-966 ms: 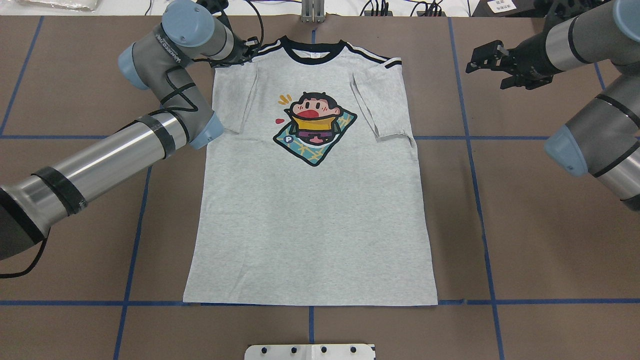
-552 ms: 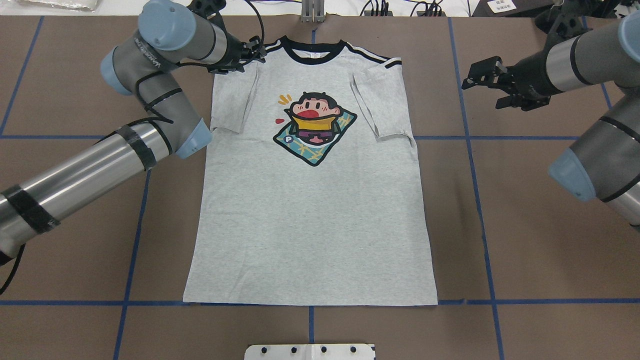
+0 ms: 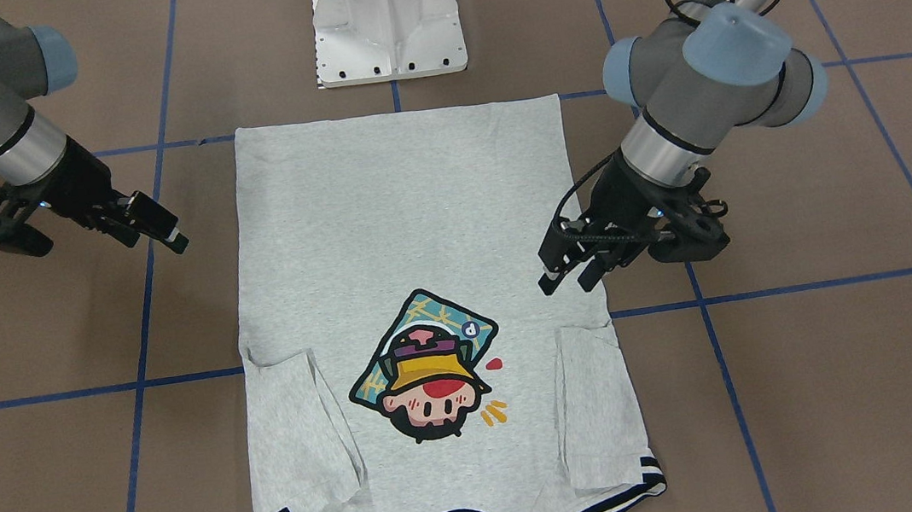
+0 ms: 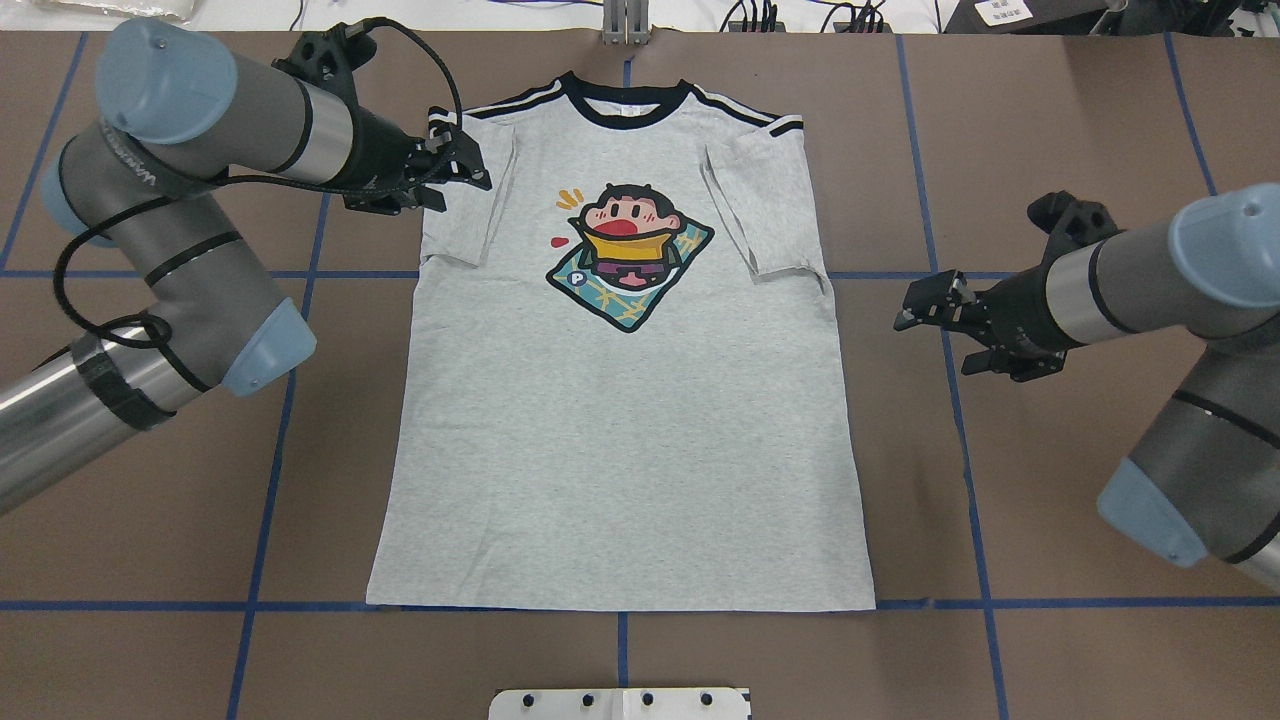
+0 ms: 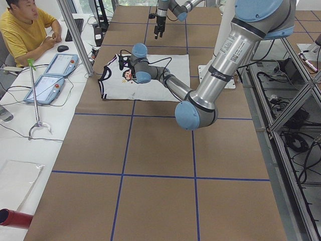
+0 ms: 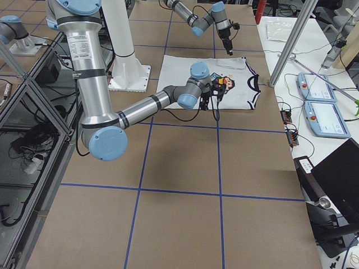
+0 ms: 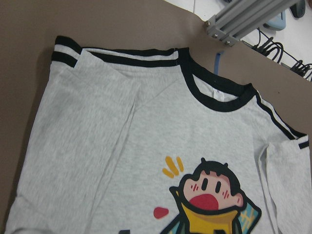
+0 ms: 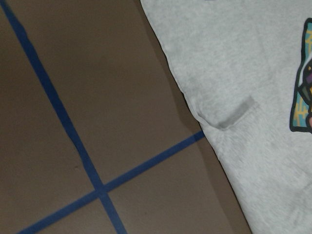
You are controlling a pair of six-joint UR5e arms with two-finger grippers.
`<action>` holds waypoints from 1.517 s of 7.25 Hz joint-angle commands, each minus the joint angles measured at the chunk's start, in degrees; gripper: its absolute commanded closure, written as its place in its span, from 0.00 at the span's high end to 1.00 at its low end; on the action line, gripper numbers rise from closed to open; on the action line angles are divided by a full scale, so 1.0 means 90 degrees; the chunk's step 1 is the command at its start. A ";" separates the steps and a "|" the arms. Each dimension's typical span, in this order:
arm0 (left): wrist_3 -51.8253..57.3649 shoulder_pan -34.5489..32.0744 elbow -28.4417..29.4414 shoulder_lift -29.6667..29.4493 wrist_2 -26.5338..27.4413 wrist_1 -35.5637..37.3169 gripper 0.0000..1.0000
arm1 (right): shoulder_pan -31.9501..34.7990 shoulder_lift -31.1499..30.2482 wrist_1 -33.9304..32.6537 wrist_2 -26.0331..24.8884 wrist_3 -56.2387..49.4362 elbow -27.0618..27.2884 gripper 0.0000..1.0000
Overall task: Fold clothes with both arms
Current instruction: 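Release the shoulders and move both grippers toward the shirt's near hem corners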
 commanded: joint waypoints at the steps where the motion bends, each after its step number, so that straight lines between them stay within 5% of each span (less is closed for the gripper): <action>1: -0.0043 0.0016 -0.0623 0.0344 -0.0062 0.0351 0.69 | -0.1260 0.0021 -0.2164 -0.1029 0.0941 0.1347 0.96; 4: -0.0043 0.0016 -0.0604 0.0413 -0.0062 0.0351 0.72 | -0.3359 0.0148 -0.2785 -0.3077 0.3431 0.1675 0.93; 6: -0.0072 0.0035 -0.0624 0.0511 -0.0071 0.0351 0.73 | -0.3589 0.0285 -0.3179 -0.3453 0.3534 0.1541 0.91; 11: -0.0160 0.0182 -0.0546 0.0540 0.0017 0.0342 0.74 | -0.4019 0.0217 -0.3171 -0.3396 0.3534 0.1159 0.80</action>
